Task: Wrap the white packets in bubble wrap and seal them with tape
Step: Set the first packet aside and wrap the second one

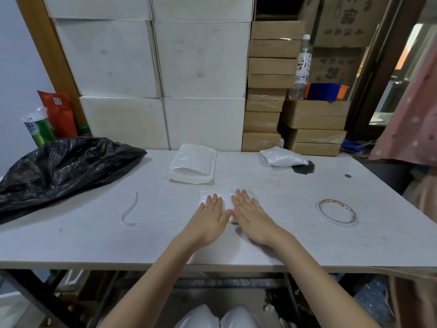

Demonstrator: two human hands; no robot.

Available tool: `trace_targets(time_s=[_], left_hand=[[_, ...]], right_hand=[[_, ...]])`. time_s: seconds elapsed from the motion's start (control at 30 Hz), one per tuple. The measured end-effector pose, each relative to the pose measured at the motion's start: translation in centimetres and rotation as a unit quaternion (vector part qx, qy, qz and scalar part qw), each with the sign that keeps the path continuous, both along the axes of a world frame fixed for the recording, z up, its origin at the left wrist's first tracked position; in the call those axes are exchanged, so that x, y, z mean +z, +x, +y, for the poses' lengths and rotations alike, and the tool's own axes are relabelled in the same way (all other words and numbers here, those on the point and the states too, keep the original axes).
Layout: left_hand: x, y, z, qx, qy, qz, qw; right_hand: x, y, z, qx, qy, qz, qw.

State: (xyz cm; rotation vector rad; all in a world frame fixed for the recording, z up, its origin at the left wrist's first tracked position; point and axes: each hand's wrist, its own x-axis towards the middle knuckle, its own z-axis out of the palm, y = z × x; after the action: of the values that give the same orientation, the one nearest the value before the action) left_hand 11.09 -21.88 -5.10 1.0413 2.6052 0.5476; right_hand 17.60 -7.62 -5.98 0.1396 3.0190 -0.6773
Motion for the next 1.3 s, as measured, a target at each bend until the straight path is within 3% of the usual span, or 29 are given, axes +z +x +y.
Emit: trace_targets(time_s=[0.1, 0.17, 0.27, 0.37, 0.57, 0.67, 0.9, 1.07, 1.17, 1.3], left_hand=[[0.8, -0.8, 0.0, 0.070, 0.060, 0.100, 0.991], [1.1, -1.5, 0.1, 0.139, 0.091, 0.136, 0.977], [1.2, -3.0, 0.3, 0.223, 0.083, 0.082, 0.968], [1.5, -4.5, 0.4, 0.261, 0.082, -0.014, 0.962], [1.5, -5.9, 0.3, 0.302, 0.160, -0.133, 0.930], [1.5, -6.0, 0.4, 0.310, 0.187, -0.153, 0.920], [1.2, -5.9, 0.4, 0.284, 0.273, -0.213, 0.894], [0.9, -5.9, -0.3, 0.237, 0.332, -0.229, 0.884], [1.4, -5.9, -1.3, 0.156, 0.338, -0.244, 0.896], [1.2, -6.5, -2.9, 0.066, 0.266, -0.223, 0.935]], right_hand=[[0.3, -0.3, 0.6, -0.085, -0.218, 0.087, 0.968], [0.3, -0.9, 1.2, -0.172, -0.208, 0.160, 0.950], [0.9, -2.2, 2.5, -0.270, -0.157, 0.109, 0.944], [1.8, -3.0, 3.2, -0.295, -0.211, 0.043, 0.931], [1.6, -3.5, 3.9, -0.281, -0.210, 0.082, 0.933], [1.4, -3.5, 3.5, -0.276, -0.248, 0.127, 0.920], [1.1, -3.5, 4.0, -0.259, -0.403, 0.113, 0.870], [1.4, -2.7, 4.6, -0.201, -0.405, 0.111, 0.885], [1.3, -2.0, 5.0, -0.175, -0.418, 0.128, 0.882], [1.0, -1.0, 5.6, -0.108, -0.405, 0.132, 0.898]])
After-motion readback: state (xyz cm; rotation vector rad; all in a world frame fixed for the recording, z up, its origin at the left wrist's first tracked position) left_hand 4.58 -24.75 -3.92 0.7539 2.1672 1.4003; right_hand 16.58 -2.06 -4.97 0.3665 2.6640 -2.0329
